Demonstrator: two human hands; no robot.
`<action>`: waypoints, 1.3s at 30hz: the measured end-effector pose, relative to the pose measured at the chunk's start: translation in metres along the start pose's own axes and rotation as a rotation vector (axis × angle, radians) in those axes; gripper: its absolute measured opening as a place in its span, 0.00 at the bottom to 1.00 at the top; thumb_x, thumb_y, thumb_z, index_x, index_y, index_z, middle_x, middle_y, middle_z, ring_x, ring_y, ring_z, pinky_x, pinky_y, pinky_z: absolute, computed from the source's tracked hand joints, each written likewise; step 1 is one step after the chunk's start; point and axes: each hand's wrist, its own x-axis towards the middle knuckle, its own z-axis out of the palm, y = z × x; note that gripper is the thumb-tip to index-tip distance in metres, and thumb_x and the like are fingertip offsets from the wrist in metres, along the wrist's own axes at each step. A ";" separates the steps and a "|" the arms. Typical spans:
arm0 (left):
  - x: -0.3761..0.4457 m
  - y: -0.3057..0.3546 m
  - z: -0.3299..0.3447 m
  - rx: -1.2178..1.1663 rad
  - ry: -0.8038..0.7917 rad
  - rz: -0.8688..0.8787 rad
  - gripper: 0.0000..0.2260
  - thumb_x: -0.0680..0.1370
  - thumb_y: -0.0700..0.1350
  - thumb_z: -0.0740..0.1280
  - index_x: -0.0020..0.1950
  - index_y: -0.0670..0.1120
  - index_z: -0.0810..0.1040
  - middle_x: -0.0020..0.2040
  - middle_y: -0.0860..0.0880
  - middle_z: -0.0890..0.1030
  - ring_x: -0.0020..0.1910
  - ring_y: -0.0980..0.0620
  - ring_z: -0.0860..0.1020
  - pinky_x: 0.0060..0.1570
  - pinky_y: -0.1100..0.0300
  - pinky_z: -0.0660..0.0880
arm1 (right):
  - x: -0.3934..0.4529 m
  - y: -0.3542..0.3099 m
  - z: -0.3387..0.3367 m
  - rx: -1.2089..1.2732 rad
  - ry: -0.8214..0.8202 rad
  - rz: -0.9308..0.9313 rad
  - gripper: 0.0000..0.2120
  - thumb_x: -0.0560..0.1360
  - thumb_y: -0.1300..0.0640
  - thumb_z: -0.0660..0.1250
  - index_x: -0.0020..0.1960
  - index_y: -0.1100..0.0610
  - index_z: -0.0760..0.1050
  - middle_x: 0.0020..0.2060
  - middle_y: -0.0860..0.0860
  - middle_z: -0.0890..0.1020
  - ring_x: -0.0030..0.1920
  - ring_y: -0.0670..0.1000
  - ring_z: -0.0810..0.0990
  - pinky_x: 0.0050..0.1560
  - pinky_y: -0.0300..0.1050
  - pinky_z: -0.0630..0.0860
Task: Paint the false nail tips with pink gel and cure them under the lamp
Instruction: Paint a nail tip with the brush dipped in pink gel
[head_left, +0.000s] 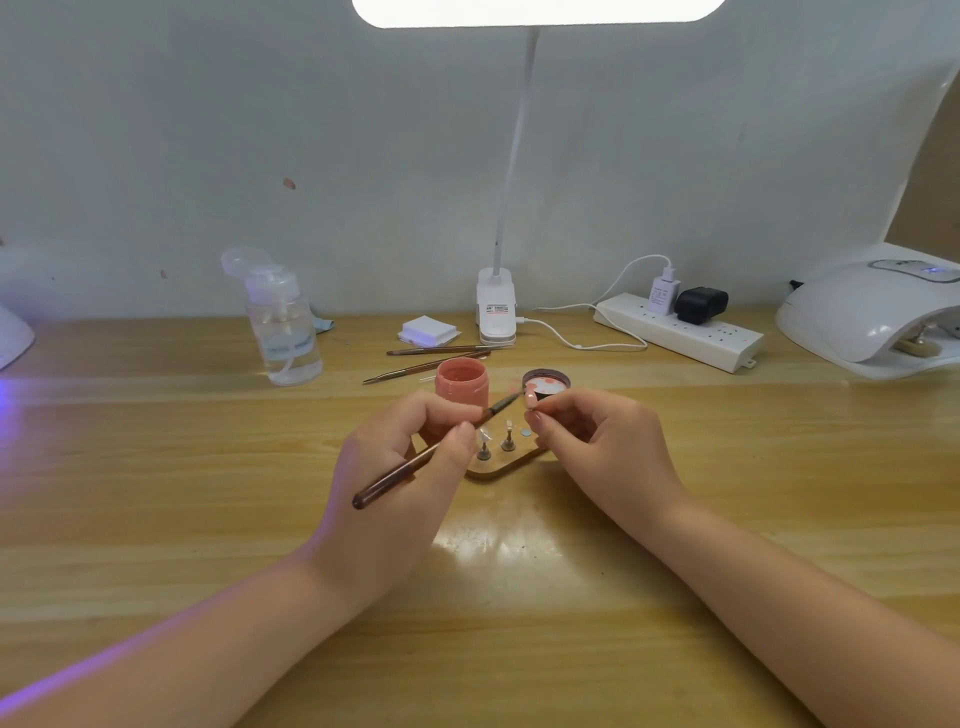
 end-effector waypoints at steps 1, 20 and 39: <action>0.000 0.000 0.001 -0.027 0.000 -0.027 0.05 0.74 0.48 0.67 0.47 0.54 0.81 0.41 0.53 0.83 0.41 0.60 0.79 0.42 0.72 0.71 | 0.000 0.000 0.000 -0.003 -0.001 -0.003 0.04 0.73 0.59 0.73 0.47 0.56 0.84 0.35 0.49 0.84 0.37 0.47 0.83 0.43 0.46 0.78; 0.001 0.001 0.002 -0.083 -0.012 -0.054 0.06 0.74 0.46 0.66 0.48 0.54 0.81 0.44 0.52 0.85 0.44 0.57 0.81 0.44 0.69 0.75 | 0.000 0.000 0.000 0.012 -0.009 0.001 0.03 0.73 0.59 0.73 0.46 0.56 0.84 0.35 0.49 0.84 0.38 0.49 0.83 0.44 0.49 0.79; 0.001 0.003 0.001 0.034 -0.013 -0.009 0.05 0.72 0.44 0.67 0.43 0.53 0.81 0.39 0.53 0.82 0.39 0.61 0.76 0.40 0.74 0.69 | 0.001 0.004 0.002 -0.093 0.034 -0.104 0.02 0.72 0.59 0.73 0.44 0.55 0.84 0.34 0.46 0.83 0.37 0.45 0.79 0.36 0.30 0.71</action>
